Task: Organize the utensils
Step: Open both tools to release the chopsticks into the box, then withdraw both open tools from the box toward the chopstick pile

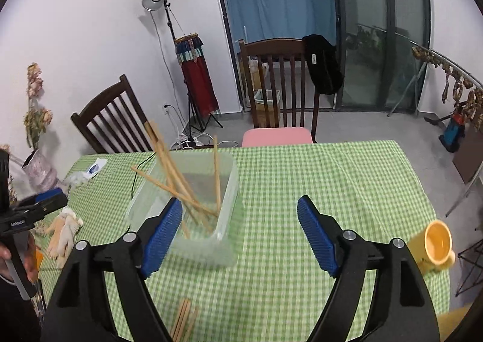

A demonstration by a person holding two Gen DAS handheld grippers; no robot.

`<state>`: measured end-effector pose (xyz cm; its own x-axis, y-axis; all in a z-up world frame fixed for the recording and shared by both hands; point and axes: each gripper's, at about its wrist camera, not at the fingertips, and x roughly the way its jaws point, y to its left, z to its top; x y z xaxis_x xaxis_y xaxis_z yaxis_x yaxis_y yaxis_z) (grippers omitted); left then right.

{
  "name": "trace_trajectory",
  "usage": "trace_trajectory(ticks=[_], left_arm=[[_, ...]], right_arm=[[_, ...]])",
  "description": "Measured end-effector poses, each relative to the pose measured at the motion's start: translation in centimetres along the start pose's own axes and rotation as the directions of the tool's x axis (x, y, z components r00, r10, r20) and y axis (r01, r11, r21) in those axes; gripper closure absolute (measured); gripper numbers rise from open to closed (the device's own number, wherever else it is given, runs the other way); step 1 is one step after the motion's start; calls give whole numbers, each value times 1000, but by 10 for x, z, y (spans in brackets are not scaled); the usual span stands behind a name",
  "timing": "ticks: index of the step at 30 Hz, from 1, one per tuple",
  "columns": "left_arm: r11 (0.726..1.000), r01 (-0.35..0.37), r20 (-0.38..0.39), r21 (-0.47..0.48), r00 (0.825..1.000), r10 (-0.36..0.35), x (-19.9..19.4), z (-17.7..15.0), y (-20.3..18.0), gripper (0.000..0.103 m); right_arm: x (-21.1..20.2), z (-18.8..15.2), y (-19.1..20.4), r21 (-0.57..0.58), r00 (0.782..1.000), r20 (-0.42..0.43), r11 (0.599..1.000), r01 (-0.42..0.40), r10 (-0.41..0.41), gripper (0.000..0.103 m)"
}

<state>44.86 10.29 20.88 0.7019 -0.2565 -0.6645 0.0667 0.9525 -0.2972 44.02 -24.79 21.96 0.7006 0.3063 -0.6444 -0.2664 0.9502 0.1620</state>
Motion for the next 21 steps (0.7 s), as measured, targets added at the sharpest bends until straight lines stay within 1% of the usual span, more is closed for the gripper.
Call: trace_trajectory(ticks=[2, 5, 8, 9, 11, 13, 14, 16, 19, 21], left_arm=[[1000, -12, 7, -4, 1000, 12, -12, -26, 4, 15], [999, -36, 29, 14, 999, 36, -30, -55, 6, 15], [999, -28, 65, 20, 998, 26, -51, -79, 5, 14], [999, -25, 74, 20, 997, 24, -57, -86, 4, 13], [999, -33, 93, 32, 995, 30, -70, -106, 3, 13], [995, -73, 136, 61, 989, 64, -82, -125, -3, 13], [993, -99, 165, 71, 982, 86, -89, -136, -4, 13], [989, -132, 206, 60, 971, 117, -100, -154, -4, 13], [992, -123, 222, 28, 968, 114, -112, -176, -2, 13], [990, -139, 237, 19, 963, 130, -118, -189, -2, 13]], right_arm=[[-8, -17, 2, -6, 1000, -8, 1000, 2, -2, 26], [-25, -43, 6, -6, 1000, 14, 1000, 9, -9, 26], [-40, -63, 12, -17, 999, 36, 1000, 1, -1, 25], [-44, -70, 14, -29, 999, 44, 1000, -1, 2, 22], [-55, -86, 21, -69, 998, 62, 997, 15, -10, 21], [-67, -103, 28, -112, 996, 81, 993, 42, -33, 21], [-72, -108, 29, -123, 995, 91, 991, 48, -37, 21], [-84, -123, 35, -143, 992, 116, 988, 58, -41, 20], [-101, -146, 45, -170, 988, 153, 984, 58, -32, 18], [-108, -159, 52, -210, 986, 164, 975, 74, -39, 18]])
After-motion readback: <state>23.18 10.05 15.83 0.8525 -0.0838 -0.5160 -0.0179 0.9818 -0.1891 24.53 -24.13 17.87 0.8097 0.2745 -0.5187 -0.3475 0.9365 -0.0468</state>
